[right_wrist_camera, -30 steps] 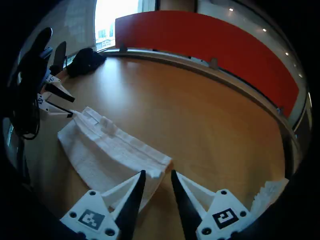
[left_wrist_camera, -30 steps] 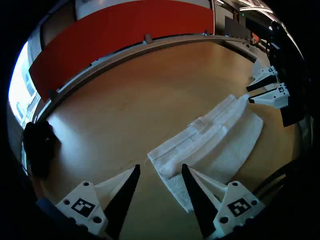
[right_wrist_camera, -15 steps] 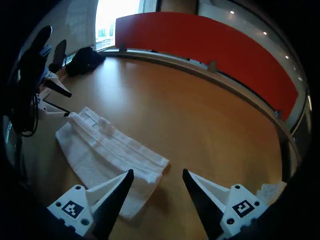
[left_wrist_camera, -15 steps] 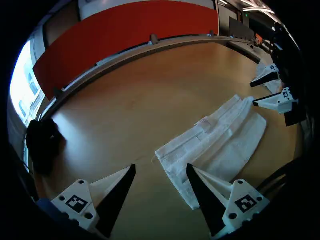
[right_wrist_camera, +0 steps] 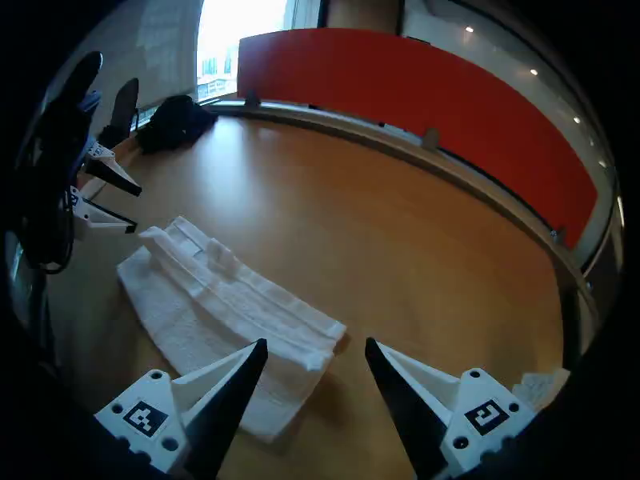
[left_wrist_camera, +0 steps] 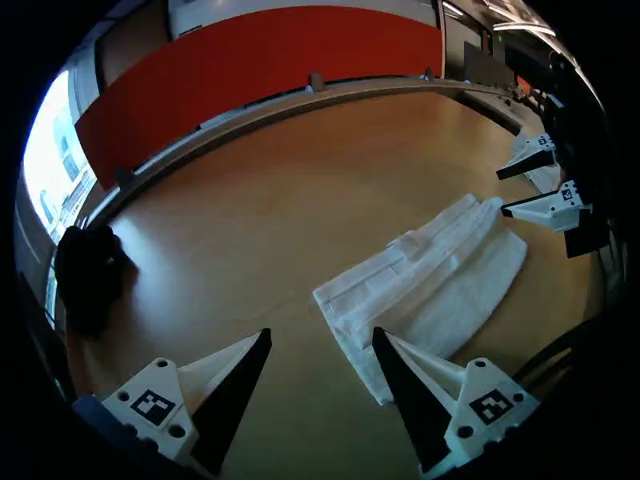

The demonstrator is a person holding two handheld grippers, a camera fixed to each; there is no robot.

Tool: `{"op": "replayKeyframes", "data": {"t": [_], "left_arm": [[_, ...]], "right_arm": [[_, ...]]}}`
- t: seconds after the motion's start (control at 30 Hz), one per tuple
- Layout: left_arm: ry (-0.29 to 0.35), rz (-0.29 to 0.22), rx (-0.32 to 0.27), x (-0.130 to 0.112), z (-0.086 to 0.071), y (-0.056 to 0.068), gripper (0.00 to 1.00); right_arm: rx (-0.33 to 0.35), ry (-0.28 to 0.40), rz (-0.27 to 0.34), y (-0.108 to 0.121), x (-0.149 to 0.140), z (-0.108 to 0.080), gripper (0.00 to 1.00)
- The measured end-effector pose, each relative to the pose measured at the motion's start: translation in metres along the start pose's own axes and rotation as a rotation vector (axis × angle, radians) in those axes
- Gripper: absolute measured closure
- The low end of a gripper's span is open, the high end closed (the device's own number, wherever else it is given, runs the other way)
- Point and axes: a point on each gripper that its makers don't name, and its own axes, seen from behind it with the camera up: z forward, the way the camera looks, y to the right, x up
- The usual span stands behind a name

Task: Fold towel

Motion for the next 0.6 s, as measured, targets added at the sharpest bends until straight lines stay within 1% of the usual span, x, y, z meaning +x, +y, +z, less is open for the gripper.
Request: {"op": "replayKeyframes", "data": {"t": [0.27, 0.6], "left_arm": [[-0.012, -0.06, 0.028, -0.023, -0.016, -0.008, 0.06], [-0.015, -0.144, 0.065, -0.054, -0.039, -0.018, 0.06]], "right_arm": [[0.021, 0.002, -0.016, -0.014, 0.005, 0.005, 0.05], [0.054, 0.004, -0.062, -0.035, 0.015, 0.014, 0.05]]}}
